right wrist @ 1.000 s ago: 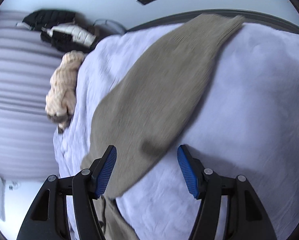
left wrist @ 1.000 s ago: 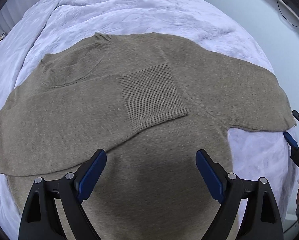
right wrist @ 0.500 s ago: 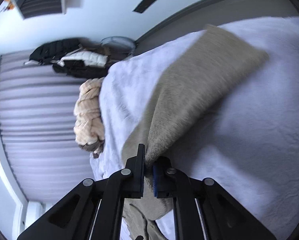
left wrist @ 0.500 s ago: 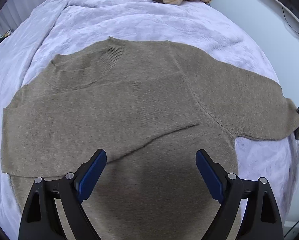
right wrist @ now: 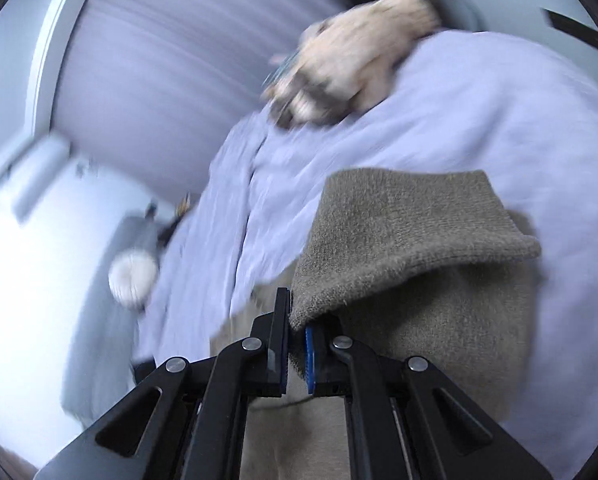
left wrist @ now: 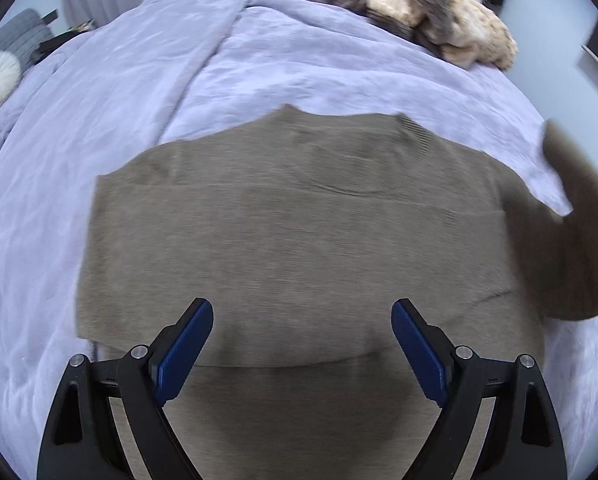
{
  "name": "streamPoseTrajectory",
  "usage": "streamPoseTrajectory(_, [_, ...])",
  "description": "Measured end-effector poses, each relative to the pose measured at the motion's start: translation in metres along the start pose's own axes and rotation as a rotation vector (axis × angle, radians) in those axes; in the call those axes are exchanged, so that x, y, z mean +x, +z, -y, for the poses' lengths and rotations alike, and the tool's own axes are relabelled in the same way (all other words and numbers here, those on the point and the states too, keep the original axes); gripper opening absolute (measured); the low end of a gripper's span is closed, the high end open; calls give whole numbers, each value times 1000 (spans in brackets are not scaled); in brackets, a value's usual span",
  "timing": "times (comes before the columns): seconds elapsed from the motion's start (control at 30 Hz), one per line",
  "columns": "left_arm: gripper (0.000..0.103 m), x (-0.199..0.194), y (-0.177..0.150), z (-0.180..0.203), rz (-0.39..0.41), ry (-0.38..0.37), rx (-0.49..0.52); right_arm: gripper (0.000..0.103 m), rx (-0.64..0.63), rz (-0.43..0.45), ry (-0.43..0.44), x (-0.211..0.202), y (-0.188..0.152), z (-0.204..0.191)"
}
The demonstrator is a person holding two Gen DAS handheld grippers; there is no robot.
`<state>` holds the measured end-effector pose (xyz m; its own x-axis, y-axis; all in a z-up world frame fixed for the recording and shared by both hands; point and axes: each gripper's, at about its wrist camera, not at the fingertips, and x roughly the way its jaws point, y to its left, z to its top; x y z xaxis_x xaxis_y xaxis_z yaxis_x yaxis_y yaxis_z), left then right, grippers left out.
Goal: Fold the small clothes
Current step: 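Fold the held sleeve across the chest with the right tool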
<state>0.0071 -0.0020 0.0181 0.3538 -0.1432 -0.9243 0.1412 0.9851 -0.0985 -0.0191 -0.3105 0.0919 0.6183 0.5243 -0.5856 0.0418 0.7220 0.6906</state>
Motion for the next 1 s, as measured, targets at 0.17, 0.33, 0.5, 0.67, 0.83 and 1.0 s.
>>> streamPoseTrajectory(0.17, [91, 7, 1, -47, 8, 31, -66, 10, -55, -232, -77, 107, -45, -20])
streamPoseTrajectory(0.33, [91, 13, -1, -79, 10, -22, -96, 39, 146, -298, -120, 139, -65, 15])
streamPoseTrajectory(0.5, [91, 17, -1, -104, 31, -217, -185, 49, 345, -116, -128, 109, -52, 42])
streamPoseTrajectory(0.67, [91, 22, 2, -123, 30, -488, -301, 13, 213, -137, -99, 131, -35, 4])
streamPoseTrajectory(0.83, [91, 37, 0, -134, -18, -626, -379, 13, -26, -304, -27, 179, -70, -65])
streamPoseTrajectory(1.0, [91, 44, -1, -129, -37, -644, -394, 27, -38, -495, -58, 210, -119, -67])
